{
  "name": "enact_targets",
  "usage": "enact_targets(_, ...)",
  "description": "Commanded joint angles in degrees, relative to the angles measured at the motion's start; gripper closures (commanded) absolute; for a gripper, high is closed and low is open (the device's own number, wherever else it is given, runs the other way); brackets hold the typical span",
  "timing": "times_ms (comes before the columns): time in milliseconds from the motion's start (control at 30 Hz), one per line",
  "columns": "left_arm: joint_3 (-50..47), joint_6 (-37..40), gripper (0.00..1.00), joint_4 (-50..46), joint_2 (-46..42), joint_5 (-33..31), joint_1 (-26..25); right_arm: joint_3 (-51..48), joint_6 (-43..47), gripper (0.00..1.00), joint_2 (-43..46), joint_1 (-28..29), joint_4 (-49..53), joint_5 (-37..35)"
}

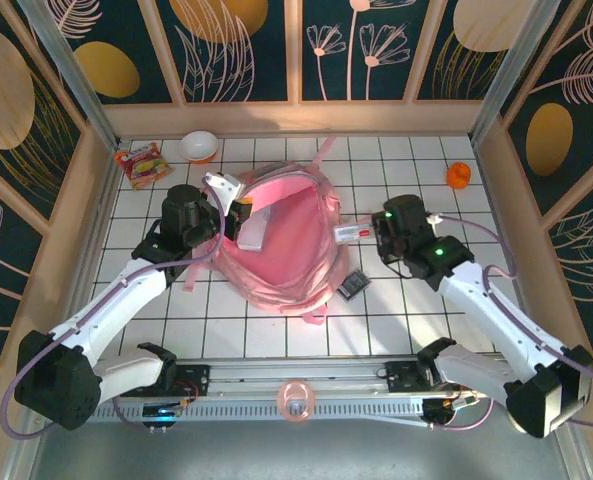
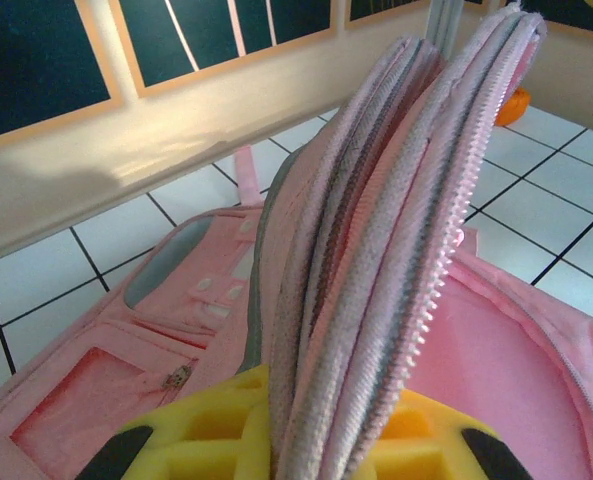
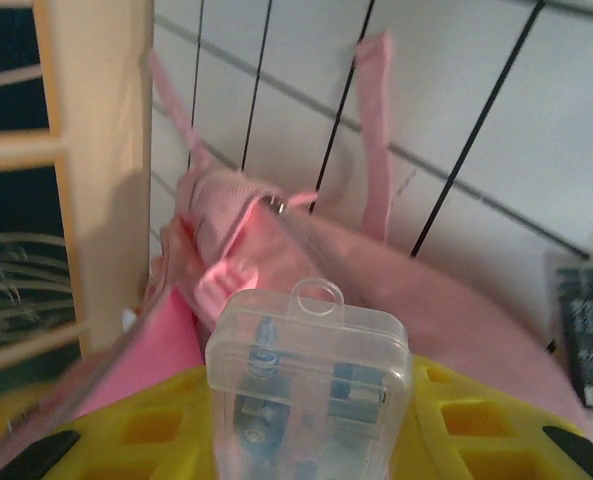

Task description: Pack the student bag

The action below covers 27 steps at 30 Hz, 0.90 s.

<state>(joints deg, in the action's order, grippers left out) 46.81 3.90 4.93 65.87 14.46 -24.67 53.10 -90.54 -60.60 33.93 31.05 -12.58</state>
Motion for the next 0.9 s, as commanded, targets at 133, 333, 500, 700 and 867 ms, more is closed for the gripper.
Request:
enact_targets(133, 1.57, -5.24, 1.0, 10.66, -2.76, 3.02, 0.14, 6.31, -1.86, 0.69, -12.12, 10.82, -3.0, -6.49)
enact_targets(333, 3.17, -5.62, 1.0, 10.59, -2.76, 4.32, 0.17, 10.58, -1.13, 0.67, -21.89, 14.18, -6.54, -6.22)
enact_targets(500, 2.91, -6.23, 1.0, 10.94, -2.85, 5.32, 0.14, 14.67, 0.53, 0.65, -30.36, 14.32, -11.56, -4.41)
enact_targets(700, 2.84, -5.89, 1.0, 10.72, -3.21, 4.97, 0.12, 20.55, 3.36, 0.59, -39.16, 13.22, -14.6, -3.2)
enact_targets(867, 2.68, -5.03, 1.0, 9.81, -3.38, 4.4, 0.14, 18.72, 6.15, 0.33, -38.53, 11.42, -17.95, -1.83)
